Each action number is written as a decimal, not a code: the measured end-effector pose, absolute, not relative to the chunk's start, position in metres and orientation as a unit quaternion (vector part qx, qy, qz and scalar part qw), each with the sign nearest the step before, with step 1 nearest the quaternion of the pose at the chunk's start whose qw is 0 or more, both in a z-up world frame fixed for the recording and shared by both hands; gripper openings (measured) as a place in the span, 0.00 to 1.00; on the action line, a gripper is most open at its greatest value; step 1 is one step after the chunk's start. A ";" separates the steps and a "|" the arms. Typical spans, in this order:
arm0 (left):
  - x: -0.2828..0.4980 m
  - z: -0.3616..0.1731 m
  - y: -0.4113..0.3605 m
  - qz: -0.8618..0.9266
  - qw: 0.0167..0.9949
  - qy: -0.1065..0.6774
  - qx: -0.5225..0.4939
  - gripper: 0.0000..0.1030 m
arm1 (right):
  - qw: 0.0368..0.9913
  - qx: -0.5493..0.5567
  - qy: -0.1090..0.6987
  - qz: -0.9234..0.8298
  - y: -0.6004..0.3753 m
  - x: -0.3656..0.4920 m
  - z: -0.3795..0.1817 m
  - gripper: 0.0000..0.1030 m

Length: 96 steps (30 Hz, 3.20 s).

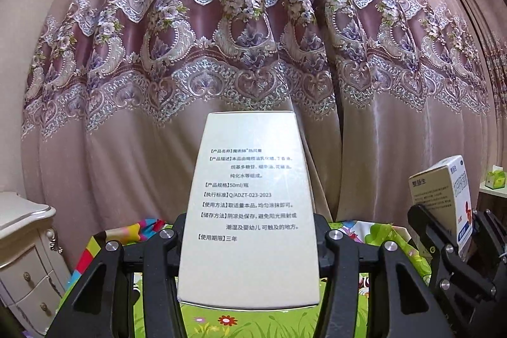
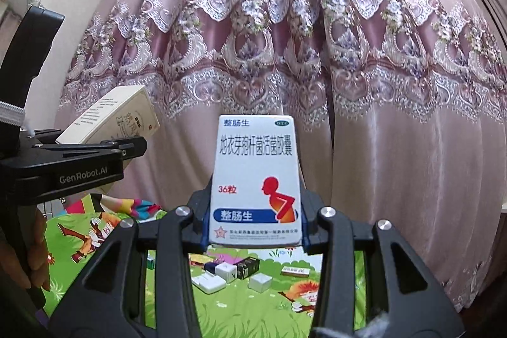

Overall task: Organize rigid objects
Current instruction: 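Lift both held boxes and carry them over the purple-rimmed storage box, then open both tools to drop the boxes into the storage box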

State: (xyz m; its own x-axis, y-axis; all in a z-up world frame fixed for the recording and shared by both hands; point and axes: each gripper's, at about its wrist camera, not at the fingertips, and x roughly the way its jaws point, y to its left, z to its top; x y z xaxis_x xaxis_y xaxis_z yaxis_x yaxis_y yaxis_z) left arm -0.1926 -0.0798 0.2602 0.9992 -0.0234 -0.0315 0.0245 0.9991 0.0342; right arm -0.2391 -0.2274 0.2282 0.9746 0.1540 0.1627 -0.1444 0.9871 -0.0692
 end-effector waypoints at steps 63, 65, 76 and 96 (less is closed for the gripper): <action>-0.387 0.015 0.245 0.299 0.814 0.407 -0.286 0.50 | 0.692 -0.231 0.358 0.583 0.130 -0.272 0.096 0.43; -0.389 0.009 0.246 0.298 0.808 0.415 -0.295 0.50 | 0.679 -0.238 0.378 0.582 0.135 -0.272 0.082 0.43; -0.383 -0.006 0.247 0.298 0.793 0.440 -0.298 0.50 | 0.656 -0.252 0.409 0.583 0.140 -0.278 0.052 0.43; -0.282 0.038 0.189 0.303 0.812 0.461 -0.192 0.85 | 0.788 -0.037 0.398 0.468 -0.019 -0.153 0.095 0.83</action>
State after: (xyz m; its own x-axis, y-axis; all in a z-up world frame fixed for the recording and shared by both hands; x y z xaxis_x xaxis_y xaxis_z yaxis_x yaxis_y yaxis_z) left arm -0.2823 0.1892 0.0381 0.3919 0.3157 -0.8641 -0.6689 0.7427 -0.0321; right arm -0.1528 -0.0193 0.0947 0.2446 0.7081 -0.6624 -0.7670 0.5592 0.3145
